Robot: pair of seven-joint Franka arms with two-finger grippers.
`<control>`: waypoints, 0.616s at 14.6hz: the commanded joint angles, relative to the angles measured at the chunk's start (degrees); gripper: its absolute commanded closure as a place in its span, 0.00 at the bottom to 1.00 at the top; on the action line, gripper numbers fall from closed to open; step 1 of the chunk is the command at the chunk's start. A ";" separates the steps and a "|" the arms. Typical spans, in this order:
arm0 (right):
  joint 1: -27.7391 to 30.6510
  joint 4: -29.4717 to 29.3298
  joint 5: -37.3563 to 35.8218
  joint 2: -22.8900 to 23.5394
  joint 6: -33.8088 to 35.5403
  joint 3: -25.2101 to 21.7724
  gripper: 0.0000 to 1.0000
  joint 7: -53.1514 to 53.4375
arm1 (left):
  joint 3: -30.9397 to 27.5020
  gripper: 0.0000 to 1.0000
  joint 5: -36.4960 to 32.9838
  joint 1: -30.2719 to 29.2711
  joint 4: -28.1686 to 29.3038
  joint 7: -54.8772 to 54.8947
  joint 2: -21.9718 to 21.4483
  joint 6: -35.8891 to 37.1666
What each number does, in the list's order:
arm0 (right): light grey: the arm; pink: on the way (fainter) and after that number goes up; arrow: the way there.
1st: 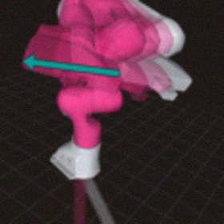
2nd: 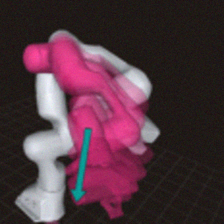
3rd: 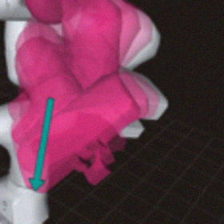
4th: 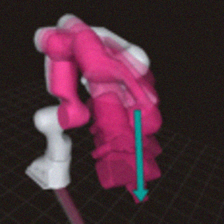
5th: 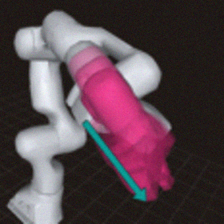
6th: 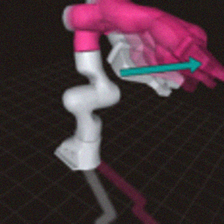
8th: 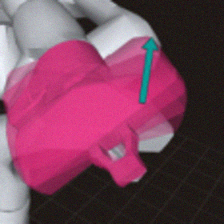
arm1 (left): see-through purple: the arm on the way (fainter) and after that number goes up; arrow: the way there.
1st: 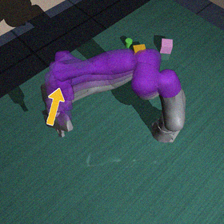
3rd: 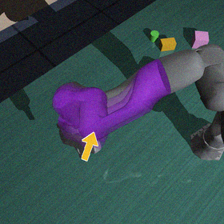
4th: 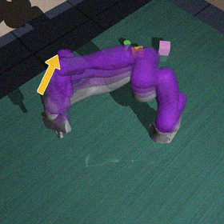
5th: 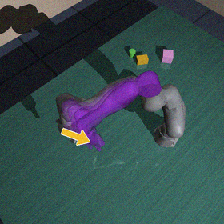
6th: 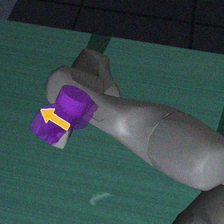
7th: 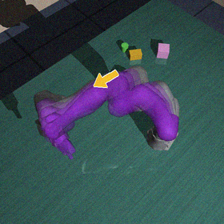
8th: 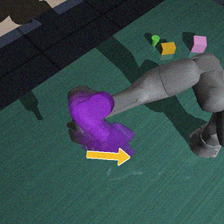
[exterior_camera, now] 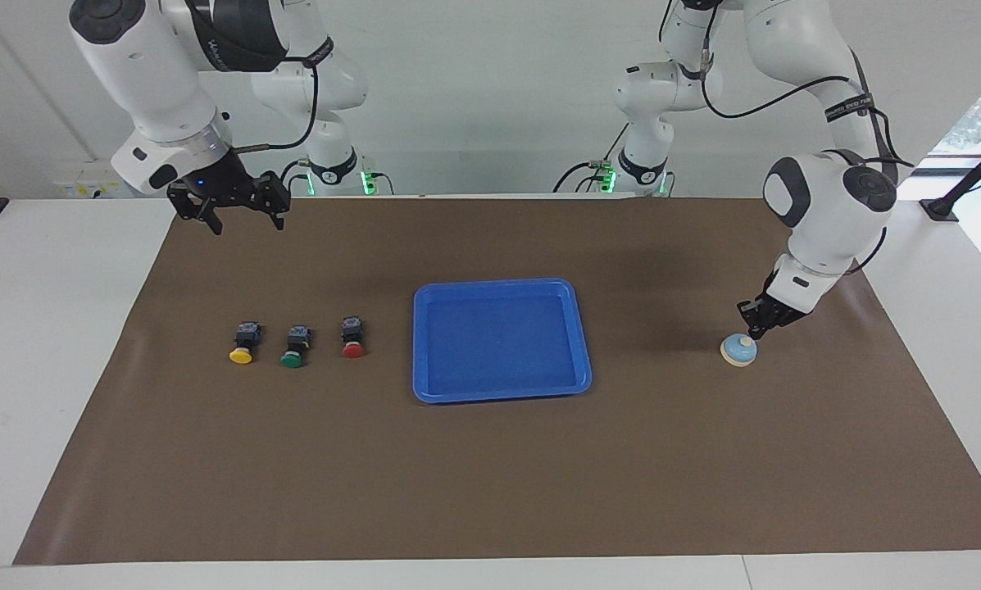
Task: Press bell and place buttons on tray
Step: 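Press down on the bell top with the left gripper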
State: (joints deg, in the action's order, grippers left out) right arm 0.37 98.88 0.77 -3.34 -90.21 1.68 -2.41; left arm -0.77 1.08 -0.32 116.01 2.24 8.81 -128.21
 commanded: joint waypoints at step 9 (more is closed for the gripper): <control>0.86 -0.18 -0.16 -0.17 0.83 0.43 0.00 -0.93 | 0.15 1.00 -0.99 -1.35 8.44 0.31 0.16 -9.16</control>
State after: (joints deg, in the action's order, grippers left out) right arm 0.37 98.88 0.77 -3.34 -90.21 1.68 -2.41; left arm -0.84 1.08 -1.11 122.42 2.25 9.06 -134.91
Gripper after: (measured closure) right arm 0.000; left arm 0.991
